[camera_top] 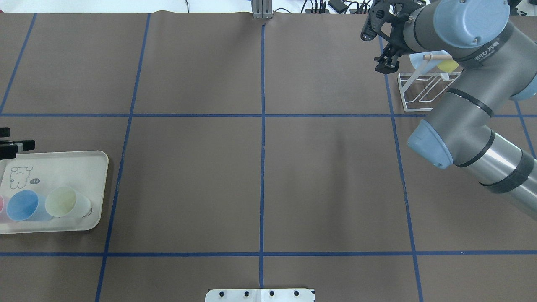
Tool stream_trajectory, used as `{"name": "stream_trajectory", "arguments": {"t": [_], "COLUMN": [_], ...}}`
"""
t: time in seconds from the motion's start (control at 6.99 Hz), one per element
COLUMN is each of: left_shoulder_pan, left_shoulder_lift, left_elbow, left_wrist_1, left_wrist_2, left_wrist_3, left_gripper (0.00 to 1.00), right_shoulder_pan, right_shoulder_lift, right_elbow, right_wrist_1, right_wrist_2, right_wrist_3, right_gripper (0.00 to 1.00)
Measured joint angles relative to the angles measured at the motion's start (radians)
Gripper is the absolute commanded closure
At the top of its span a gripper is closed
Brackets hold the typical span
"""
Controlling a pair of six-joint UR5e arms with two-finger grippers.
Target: Transfer IKEA cup to right arm and place on rack
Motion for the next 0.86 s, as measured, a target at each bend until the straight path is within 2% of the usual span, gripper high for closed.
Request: {"name": "stream_trajectory", "arguments": {"t": [0.29, 0.43, 0.86], "left_shoulder_pan": [0.027, 0.067, 0.214], "left_shoulder_lift": [0.050, 0.074, 0.134], "left_elbow": [-0.001, 0.000, 0.009], "left_wrist_1": [0.001, 0.000, 0.000], "left_wrist_2": [0.017, 0.045, 0.170], "left_wrist_3": [0.029, 0.031, 0.036], "left_gripper": [0.00, 0.00, 0.00], "right_shoulder_pan": [-0.033, -0.058, -0.089], "right_shoulder_lift": [0.006, 0.015, 0.019], "right_elbow": [0.044, 0.053, 0.061], "right_wrist_1": [0.011, 0.015, 0.026], "right_wrist_2": [0.103, 0.123, 0.131], "right_wrist_3": [0.309, 0.410, 0.467], "right_gripper": [0.02, 0.02, 0.02]}}
